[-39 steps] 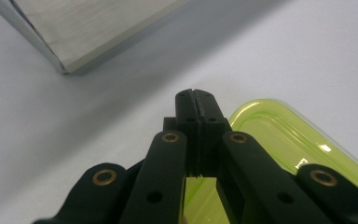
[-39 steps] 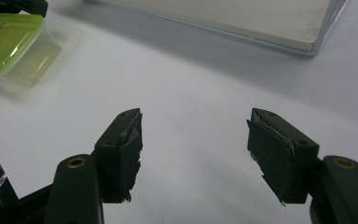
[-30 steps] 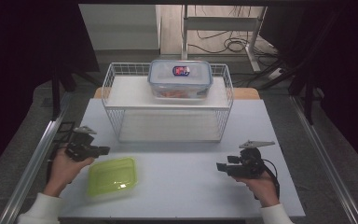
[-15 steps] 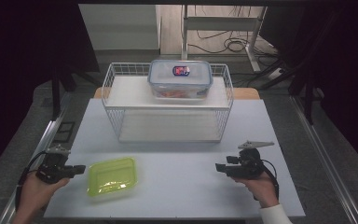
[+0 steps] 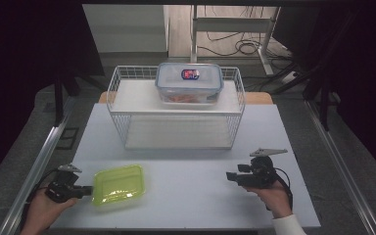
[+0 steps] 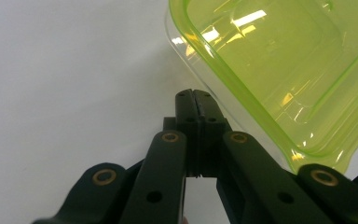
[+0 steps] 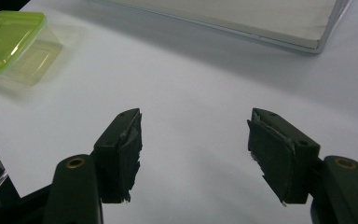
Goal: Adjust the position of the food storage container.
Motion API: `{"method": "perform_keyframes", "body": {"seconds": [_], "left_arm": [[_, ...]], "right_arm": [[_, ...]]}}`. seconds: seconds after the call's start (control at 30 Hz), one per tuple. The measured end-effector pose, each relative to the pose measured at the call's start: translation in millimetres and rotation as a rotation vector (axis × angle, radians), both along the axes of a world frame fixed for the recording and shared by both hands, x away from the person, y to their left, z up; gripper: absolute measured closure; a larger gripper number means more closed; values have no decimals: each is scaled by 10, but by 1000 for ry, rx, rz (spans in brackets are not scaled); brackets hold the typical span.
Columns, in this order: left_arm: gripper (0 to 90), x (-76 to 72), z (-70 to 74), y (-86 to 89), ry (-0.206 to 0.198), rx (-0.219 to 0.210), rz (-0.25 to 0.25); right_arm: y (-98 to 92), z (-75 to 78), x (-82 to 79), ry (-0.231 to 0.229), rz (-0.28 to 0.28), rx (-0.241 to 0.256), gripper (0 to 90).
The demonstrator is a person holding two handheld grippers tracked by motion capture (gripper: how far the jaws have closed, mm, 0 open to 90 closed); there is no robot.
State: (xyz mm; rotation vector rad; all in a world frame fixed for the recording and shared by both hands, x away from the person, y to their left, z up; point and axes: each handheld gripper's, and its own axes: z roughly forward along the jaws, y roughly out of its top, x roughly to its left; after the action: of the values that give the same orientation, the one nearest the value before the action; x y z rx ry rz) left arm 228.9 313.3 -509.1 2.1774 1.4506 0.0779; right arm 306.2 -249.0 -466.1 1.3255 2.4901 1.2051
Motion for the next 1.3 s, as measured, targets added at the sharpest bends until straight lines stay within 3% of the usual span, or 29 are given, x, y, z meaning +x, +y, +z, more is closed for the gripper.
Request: {"method": "perform_keyframes", "body": {"seconds": [0.37, 0.67, 0.93, 1.3], "left_arm": [[895, 123, 10, -319, -14, -18, -59], [895, 325, 0, -657, -21, -40, -119], [894, 427, 5, -929, -12, -19, -179], [895, 540, 13, -1164, -12, -25, -216]], "right_arm": [[4, 2, -2, -1, 4, 0, 349], [-6, 4, -7, 2, 2, 1, 349], [-26, -1, 1, 11, 1, 16, 349], [-14, 4, -5, 8, 7, 11, 350]]}}
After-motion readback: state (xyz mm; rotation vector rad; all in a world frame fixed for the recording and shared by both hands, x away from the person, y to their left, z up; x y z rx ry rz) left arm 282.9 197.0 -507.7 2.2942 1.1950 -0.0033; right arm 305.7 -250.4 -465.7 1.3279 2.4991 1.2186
